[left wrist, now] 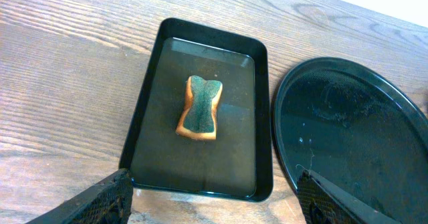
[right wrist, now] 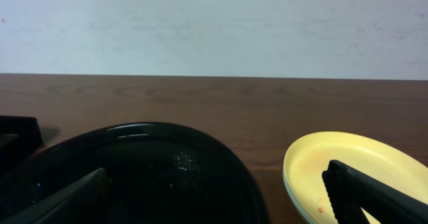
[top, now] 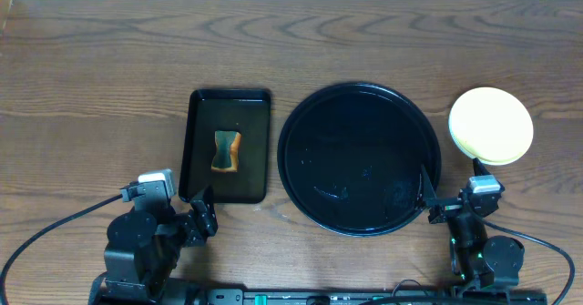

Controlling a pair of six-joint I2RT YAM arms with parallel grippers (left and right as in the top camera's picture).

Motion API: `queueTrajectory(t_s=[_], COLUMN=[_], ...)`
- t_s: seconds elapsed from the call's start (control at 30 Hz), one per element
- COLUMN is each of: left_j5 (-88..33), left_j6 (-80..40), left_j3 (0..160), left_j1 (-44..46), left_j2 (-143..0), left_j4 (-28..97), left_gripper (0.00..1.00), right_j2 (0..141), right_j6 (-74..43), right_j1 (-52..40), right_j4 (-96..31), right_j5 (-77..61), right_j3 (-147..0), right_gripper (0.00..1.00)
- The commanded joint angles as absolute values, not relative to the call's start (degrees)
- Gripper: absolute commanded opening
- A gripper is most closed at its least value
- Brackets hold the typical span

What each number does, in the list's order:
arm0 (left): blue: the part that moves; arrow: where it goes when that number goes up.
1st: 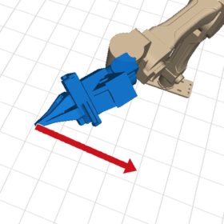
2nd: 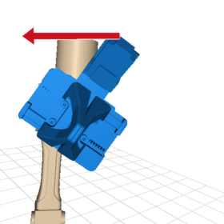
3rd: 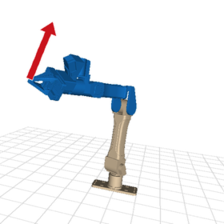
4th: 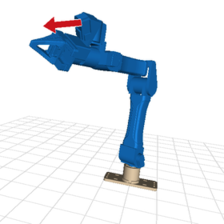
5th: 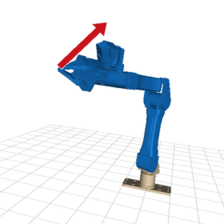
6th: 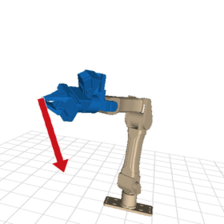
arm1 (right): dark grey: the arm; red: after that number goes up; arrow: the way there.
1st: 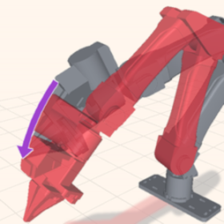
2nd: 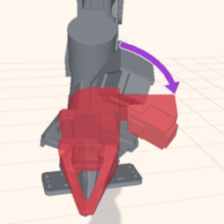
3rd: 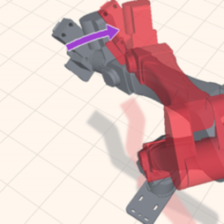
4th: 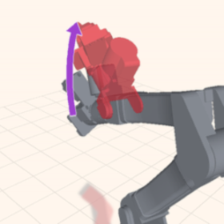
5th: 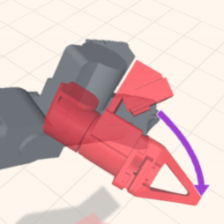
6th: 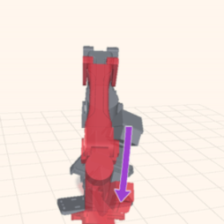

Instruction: Clean dirty plates on tray and stack at the side

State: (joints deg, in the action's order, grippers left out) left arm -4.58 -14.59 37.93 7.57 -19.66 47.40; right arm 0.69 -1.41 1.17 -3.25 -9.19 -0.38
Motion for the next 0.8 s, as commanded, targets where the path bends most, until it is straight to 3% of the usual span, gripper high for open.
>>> queueTrajectory(t_s=[0.0,0.57,0.77], left_j5=[-4.91,-2.28,-2.39], left_j6=[-14.04,-12.88,-12.49], left_j3=[37.82,37.63,34.20], left_j1=[7.46,7.03,0.69], left_j2=[-19.51,-19.20,-15.81], left_j4=[47.31,47.68,45.50], left_gripper=[0.79,0.79,0.79], right_j2=[0.38,0.38,0.38], right_j6=[-0.58,-0.58,-0.58], right_j1=[0.30,0.30,0.30], right_j4=[-3.46,-3.46,-3.46], right_j5=[-9.23,-9.23,-9.23], right_j3=[-0.32,-0.32,-0.32], right_gripper=[0.99,0.99,0.99])
